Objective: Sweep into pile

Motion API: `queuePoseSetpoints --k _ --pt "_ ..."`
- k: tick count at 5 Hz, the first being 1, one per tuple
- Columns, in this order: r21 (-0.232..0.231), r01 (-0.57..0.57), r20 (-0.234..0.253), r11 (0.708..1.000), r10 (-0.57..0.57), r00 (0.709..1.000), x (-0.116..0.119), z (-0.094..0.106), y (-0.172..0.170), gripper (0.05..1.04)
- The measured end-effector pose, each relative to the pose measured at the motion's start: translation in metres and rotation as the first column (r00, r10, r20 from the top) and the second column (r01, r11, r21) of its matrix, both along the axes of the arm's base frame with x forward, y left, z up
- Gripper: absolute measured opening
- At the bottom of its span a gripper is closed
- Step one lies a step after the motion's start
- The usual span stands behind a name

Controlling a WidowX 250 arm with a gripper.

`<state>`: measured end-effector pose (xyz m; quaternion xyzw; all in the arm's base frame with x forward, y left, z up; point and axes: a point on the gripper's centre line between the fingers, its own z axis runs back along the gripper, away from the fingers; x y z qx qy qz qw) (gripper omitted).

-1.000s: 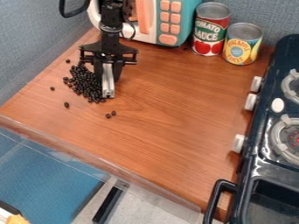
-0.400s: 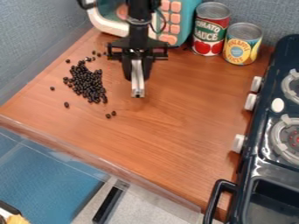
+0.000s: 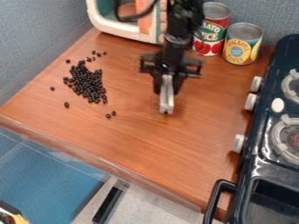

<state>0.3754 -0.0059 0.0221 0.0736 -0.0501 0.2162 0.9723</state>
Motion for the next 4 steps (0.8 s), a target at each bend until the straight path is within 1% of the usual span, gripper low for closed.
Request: queuePoseSetpoints --k 1,2,3,4 --pt "0.025 -0.039 -0.019 0.999 0.039 0.999 0.005 -0.008 0.004 0.432" --pt "0.015 -0.054 -0.028 0.998 0.055 0.998 0.005 -0.006 0.005 0.737" --pt "-0.002 -0.052 -0.056 0.999 0.052 0.997 0.001 -0.007 0.01 0.99" --pt "-0.045 -0.096 -0.07 0.994 0.093 0.993 0.002 0.008 0.016 1.008"
